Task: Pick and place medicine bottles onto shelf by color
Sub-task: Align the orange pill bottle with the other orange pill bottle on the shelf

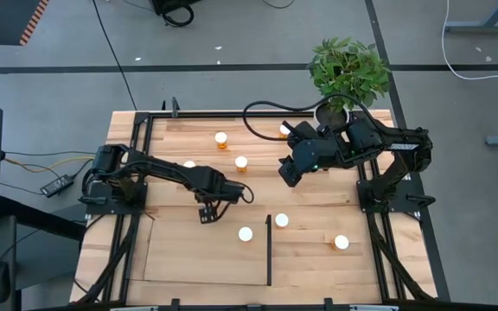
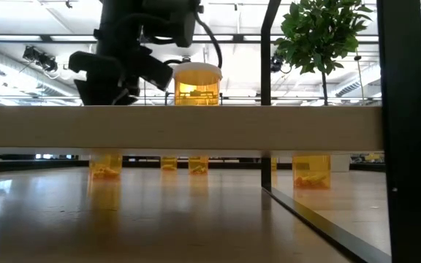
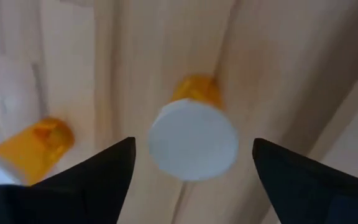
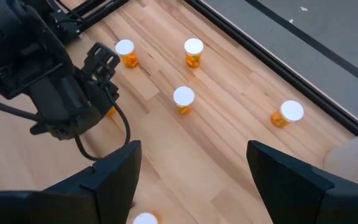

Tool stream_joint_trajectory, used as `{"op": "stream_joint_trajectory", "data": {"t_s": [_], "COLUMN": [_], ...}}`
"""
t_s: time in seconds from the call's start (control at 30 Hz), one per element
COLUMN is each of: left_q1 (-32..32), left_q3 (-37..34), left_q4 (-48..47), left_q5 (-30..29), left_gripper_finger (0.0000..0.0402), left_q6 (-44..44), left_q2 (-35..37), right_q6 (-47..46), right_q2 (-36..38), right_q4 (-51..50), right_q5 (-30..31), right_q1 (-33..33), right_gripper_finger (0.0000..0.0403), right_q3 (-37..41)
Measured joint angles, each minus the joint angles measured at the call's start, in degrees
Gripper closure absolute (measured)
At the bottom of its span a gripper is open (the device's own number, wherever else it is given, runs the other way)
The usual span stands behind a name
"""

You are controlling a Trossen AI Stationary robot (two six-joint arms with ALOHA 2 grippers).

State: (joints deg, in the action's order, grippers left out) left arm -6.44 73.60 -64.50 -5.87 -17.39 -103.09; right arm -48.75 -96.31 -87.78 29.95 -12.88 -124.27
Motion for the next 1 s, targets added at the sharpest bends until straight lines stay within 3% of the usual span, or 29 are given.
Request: {"op": "stream_joint_trajectory", "data": {"t_s": [0.43, 1.0], "left_q1": [1.69, 2.14], "left_q3": [0.00, 0.00], "left_q4": [1.04, 1.30], "left_q5": [0.33, 2.10], "left_gripper_finger": [0.0063, 0.0151], "left_q6": [5.03, 5.70], "left_q2": [0.00, 0.00], "right_q6": [-2.78, -3.76], "right_q2": [0.00, 0.00], "right_q4": [-0.01, 0.00], "right_q5": [-0.02, -0.51], "right_q1": [0.00, -0.02], "right_gripper_finger": [0.0104, 0.0104], "right_q3": [0.00, 0.00]}}
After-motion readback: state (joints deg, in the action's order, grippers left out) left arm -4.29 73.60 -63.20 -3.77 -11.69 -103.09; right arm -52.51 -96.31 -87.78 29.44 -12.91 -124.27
